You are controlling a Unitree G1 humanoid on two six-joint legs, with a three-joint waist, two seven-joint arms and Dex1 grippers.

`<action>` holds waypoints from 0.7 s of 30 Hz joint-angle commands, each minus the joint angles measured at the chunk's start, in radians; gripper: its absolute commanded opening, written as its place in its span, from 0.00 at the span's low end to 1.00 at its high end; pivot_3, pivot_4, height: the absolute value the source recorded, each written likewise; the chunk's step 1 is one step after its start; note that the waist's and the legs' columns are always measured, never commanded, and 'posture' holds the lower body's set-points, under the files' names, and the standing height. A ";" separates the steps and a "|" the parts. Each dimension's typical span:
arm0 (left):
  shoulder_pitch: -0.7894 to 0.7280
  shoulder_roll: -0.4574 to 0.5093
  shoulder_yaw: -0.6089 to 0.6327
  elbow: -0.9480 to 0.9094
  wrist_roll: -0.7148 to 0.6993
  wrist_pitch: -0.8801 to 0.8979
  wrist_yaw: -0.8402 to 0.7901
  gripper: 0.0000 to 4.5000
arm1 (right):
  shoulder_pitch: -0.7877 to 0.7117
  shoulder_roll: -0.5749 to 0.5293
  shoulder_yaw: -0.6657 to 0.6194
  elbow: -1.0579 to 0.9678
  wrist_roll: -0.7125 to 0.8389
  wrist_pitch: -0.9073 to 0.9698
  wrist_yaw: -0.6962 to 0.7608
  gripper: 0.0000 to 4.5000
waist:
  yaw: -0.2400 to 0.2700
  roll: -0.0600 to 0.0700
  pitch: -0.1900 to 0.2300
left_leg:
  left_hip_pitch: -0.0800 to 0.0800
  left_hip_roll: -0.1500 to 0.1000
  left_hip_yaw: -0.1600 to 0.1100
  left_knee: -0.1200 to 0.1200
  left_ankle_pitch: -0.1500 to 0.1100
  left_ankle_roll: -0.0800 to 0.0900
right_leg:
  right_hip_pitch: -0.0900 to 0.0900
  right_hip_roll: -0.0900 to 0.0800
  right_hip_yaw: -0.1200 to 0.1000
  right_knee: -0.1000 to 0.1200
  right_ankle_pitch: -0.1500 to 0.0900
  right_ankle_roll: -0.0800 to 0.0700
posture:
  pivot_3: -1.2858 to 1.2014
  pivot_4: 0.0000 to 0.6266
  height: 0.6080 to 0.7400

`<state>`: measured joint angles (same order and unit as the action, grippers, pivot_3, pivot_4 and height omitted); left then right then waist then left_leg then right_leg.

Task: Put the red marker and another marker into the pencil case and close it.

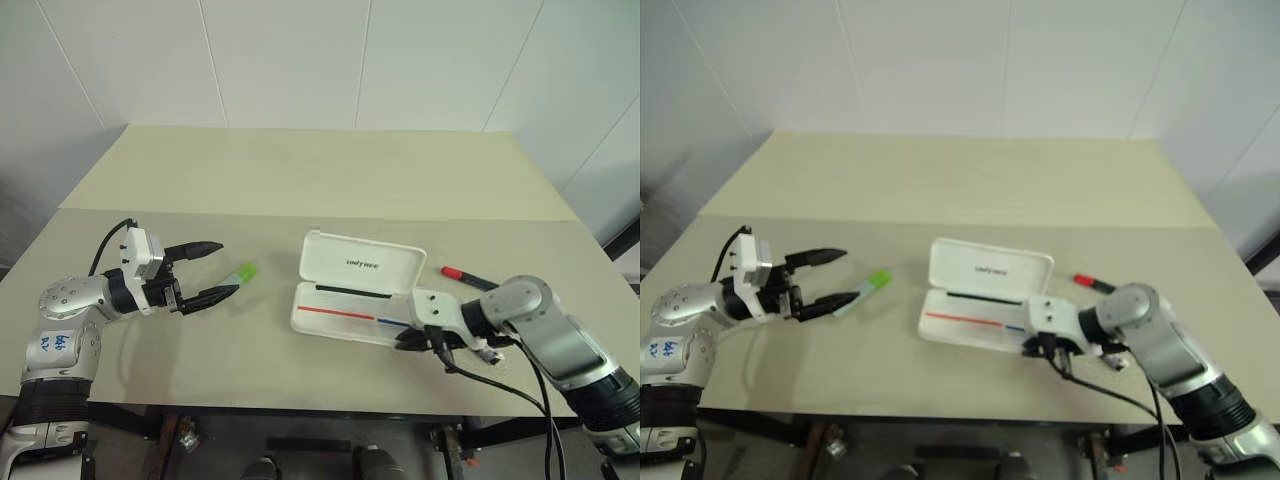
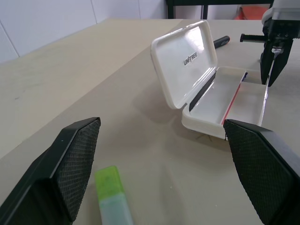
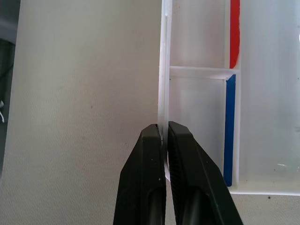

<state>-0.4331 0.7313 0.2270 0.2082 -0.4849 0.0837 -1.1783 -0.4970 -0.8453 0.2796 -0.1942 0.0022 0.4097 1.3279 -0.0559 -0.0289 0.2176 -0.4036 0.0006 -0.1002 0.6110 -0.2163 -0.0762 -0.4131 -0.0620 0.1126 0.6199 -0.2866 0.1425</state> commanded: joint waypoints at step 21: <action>-0.008 0.004 0.009 -0.046 -0.013 0.004 0.005 1.00 | -0.143 0.015 0.041 0.082 -0.021 -0.058 -0.018 0.48 | -0.001 -0.001 0.000 | 0.000 0.000 0.001 -0.001 0.005 0.002 | 0.002 0.000 0.002 -0.006 0.002 -0.006 | 0.52 0.24 1.00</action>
<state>-0.4396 0.7292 0.2173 0.1989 -0.4854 0.0895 -1.1777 -0.6209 -0.8304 0.3496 -0.0777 -0.0423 0.3376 1.3034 -0.0572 -0.0299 0.2173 -0.4040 0.0010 -0.0991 0.6100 -0.2115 -0.0745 -0.4117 -0.0620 0.1139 0.6144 -0.2845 0.1375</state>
